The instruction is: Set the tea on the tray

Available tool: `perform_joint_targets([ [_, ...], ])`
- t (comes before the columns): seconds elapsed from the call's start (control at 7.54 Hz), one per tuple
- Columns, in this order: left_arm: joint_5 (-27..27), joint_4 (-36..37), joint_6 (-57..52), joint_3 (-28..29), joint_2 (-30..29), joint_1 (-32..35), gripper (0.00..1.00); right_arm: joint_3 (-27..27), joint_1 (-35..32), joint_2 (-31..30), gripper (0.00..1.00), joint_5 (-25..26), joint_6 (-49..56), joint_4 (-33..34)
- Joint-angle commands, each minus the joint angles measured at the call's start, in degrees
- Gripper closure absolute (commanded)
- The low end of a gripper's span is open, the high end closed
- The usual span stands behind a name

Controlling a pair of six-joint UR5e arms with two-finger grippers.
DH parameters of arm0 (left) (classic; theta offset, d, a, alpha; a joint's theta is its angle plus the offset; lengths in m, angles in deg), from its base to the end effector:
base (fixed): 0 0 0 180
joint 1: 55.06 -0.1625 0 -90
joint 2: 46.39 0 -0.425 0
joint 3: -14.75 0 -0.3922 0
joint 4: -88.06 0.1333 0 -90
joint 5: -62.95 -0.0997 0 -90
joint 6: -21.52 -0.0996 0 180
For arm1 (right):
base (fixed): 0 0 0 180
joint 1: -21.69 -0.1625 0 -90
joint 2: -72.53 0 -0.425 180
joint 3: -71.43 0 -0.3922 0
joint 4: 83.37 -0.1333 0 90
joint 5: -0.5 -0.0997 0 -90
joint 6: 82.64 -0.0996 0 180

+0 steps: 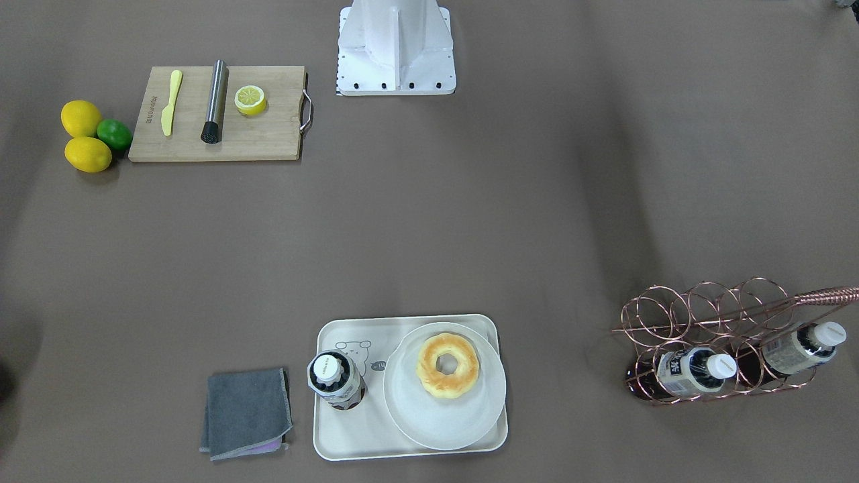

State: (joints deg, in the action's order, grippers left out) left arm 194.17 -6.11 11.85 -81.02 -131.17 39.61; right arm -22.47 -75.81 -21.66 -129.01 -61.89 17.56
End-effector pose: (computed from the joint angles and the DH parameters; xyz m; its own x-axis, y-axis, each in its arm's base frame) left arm -0.1048 -0.4520 0.6484 0.7570 0.1598 -0.6336 -0.0467 0.9804 0.1914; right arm 0.1273 -0.4311 0.6831 0.7455 -0.1356 0.6525 0.1456 0.9886 0.0391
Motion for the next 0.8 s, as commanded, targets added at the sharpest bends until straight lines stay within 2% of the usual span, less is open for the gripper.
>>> perform_joint_targets([
  [0.0,-0.1,-0.1,-0.1,0.1,0.0,-0.9,0.02,-0.1,-0.3,0.4,0.0,-0.1,-0.5,0.0],
  [0.66,-0.1,-0.1,-0.2,0.0,-0.5,-0.9,0.02,-0.1,-0.2,0.9,0.0,0.0,-1.0,-0.1],
])
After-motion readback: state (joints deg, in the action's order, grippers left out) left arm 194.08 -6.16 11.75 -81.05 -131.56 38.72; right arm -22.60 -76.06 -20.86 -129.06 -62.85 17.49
